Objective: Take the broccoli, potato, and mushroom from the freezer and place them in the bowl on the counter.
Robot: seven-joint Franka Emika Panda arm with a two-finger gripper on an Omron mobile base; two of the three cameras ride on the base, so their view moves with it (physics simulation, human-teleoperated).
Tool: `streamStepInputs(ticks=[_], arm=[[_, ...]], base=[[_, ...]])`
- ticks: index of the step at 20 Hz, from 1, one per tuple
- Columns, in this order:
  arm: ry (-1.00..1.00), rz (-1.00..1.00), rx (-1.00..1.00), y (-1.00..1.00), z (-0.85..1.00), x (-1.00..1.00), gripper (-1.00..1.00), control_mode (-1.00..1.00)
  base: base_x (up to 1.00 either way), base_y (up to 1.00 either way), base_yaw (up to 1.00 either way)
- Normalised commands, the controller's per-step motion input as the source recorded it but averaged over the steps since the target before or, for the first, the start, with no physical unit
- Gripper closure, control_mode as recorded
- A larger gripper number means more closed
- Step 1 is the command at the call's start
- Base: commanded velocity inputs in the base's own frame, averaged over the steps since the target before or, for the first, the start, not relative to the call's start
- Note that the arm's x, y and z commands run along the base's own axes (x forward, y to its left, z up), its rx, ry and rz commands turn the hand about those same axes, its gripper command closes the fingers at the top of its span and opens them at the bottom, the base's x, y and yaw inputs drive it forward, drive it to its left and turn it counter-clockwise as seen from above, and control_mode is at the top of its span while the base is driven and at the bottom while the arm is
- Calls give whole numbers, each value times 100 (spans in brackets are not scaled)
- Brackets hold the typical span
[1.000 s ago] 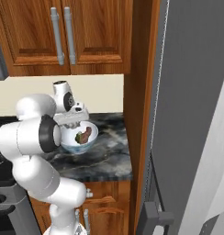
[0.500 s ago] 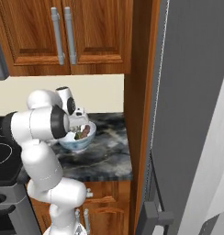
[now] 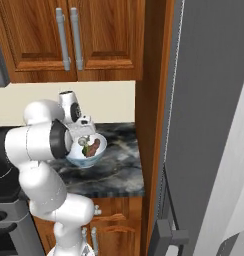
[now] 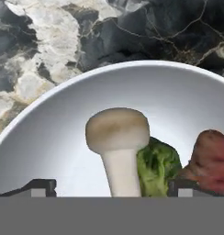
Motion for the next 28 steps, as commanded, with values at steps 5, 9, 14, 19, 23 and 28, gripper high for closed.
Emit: streamStepInputs(ticks=[5,9,14,19,23,28], arm=[[-18,-6,2,-23,89,-97,-100,-100],[-35,-2,0,-13,100,-100,-100,-100],[-48,0,0,-2,100,-100,-100,-100],[-57,0,-6,2,100,-100,-100,-100],[-65,0,-12,6,97,-100,-100,-100],[-54,1,-14,13,41,-100,-100,-100]], base=[[0,0,0],[0,0,0],[0,0,0],[0,0,0],[0,0,0],[0,0,0]])
